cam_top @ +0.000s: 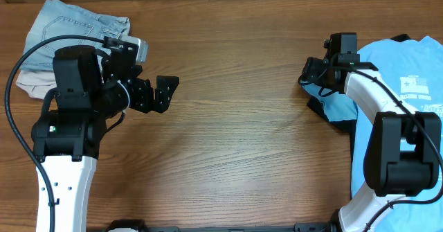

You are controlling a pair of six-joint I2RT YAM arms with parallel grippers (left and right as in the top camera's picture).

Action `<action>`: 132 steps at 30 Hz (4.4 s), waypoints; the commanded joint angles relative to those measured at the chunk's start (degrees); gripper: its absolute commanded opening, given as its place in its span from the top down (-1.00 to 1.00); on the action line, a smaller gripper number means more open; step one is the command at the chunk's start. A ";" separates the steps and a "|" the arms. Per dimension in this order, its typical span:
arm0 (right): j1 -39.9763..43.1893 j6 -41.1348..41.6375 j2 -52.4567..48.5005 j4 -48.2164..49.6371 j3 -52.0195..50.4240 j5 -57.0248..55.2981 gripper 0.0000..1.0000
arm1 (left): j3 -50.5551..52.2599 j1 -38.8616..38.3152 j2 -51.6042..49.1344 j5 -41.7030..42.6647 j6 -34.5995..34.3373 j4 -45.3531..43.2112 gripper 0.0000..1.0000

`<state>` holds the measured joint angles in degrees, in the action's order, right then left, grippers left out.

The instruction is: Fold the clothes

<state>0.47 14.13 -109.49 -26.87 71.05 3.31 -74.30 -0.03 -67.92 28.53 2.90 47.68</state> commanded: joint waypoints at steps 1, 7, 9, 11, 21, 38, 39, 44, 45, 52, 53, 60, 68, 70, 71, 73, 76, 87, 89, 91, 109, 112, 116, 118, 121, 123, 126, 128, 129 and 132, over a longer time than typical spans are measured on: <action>-0.74 0.79 -2.10 -0.52 1.40 -2.51 -0.51 | -1.55 -0.37 -1.44 1.11 -0.79 0.26 -1.00; -0.79 1.95 -4.72 -0.90 1.40 -2.10 -0.30 | -1.55 -0.37 -2.97 1.14 -0.79 2.08 -1.00; -0.76 2.03 -5.09 -1.36 1.40 -2.19 0.16 | -1.55 -0.37 -3.32 1.11 -0.79 2.82 -1.00; -0.76 2.05 -5.11 -1.40 1.42 -2.21 0.38 | -1.55 -0.37 -3.48 1.11 -0.79 3.45 -1.00; 1.51 2.03 1.49 -1.70 1.46 -2.23 0.92 | -1.55 -0.37 -3.56 1.11 -0.76 4.79 -1.00; 4.90 0.70 7.50 -3.34 1.46 -1.46 0.66 | -1.55 -0.37 -3.58 1.07 -0.76 4.79 -1.00; 4.90 0.63 7.50 -3.15 1.46 -1.14 0.43 | -1.55 -0.37 -3.58 1.09 -0.76 4.79 -1.00; 4.04 -2.14 6.82 -2.27 1.40 3.72 0.05 | -1.55 -0.37 -3.58 1.09 -0.76 4.76 -1.00; 3.65 -2.14 6.49 -2.21 1.40 3.23 -0.03 | -1.55 -0.37 -3.58 1.09 -0.76 4.79 -1.00; -0.04 -2.08 0.96 -0.68 1.40 0.63 -0.67 | -1.55 -0.37 -3.58 1.14 -0.79 4.79 -0.99; -0.59 -2.08 -0.24 -0.15 1.40 0.61 -0.78 | -1.55 -0.37 -3.58 1.14 -0.79 4.79 -1.00; -2.38 0.63 -3.48 2.05 1.40 -1.40 -0.51 | -1.55 -0.37 -3.58 1.16 -0.81 4.76 -0.99; -2.40 1.42 -4.85 0.87 1.40 -2.19 -0.06 | -1.55 -0.37 -3.58 1.18 -0.83 4.76 -1.00; -2.40 1.40 -5.81 0.33 1.40 -2.19 -0.02 | -1.55 -0.37 -3.58 1.18 -0.83 4.81 -0.99; -2.40 1.38 -6.34 0.24 1.40 -2.21 0.04 | -1.55 -0.37 -3.58 1.29 -0.83 4.81 -0.99; -2.38 1.38 -6.40 0.24 1.40 -2.27 0.29 | -1.55 -0.37 -3.58 1.60 -0.98 4.81 -1.00; -2.38 1.33 -5.86 0.59 1.60 -2.43 0.54 | -1.55 -0.37 -3.58 1.57 -2.21 4.81 -0.99; 3.93 1.38 5.14 -13.27 13.35 -3.69 0.92 | -1.57 -0.31 -3.58 -1.62 -2.27 4.42 -0.99; 6.29 1.36 7.61 -16.57 16.79 -3.69 0.92 | -1.60 -0.26 -3.58 -2.60 -2.27 4.17 -1.00; 8.81 1.38 9.64 -19.15 20.00 -3.67 0.92 | -1.73 -0.11 -3.58 -2.62 -2.27 3.85 -0.99; 17.86 -5.25 14.69 -22.32 25.66 9.25 0.92 | -8.48 5.38 -3.52 -2.64 -5.25 3.67 -1.00; 16.44 -5.64 15.32 -23.74 27.65 15.30 0.92 | -8.61 5.68 -3.45 -5.01 -5.29 4.09 -1.00; 10.62 -5.64 17.16 -27.50 35.01 25.00 0.92 | -10.23 8.15 -3.43 -6.19 -5.62 4.46 -1.00; 4.37 -6.75 18.16 -30.05 39.71 27.78 0.92 | -11.69 10.51 -3.43 -6.21 -7.23 4.57 -0.99; -9.97 -10.01 18.86 -33.20 45.24 28.09 0.92 | -13.97 14.36 -3.43 -6.12 -8.31 4.57 -1.00; -20.37 -10.12 18.84 -33.14 46.23 28.11 0.92 | -15.23 16.63 -3.43 -6.08 -8.28 4.57 -1.00; -36.06 -10.12 17.64 -31.67 45.38 27.65 0.92 | -16.85 19.28 -3.41 -6.08 -8.26 4.59 -1.00; -44.89 -10.14 15.41 -31.65 45.20 27.04 0.63 | -17.75 20.31 -3.43 -6.08 -8.26 4.57 -1.00; -48.19 -10.14 14.27 -32.04 45.20 25.53 0.33 | -18.23 20.79 -3.43 -6.10 -8.20 4.50 -0.99; -54.45 -10.08 11.98 -33.79 45.20 15.78 -0.04 | -20.17 22.08 -3.43 -6.12 -8.02 4.28 -1.00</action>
<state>-52.03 4.89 -95.88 -60.07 115.35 27.22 -91.64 20.93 -71.18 22.65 -4.40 52.29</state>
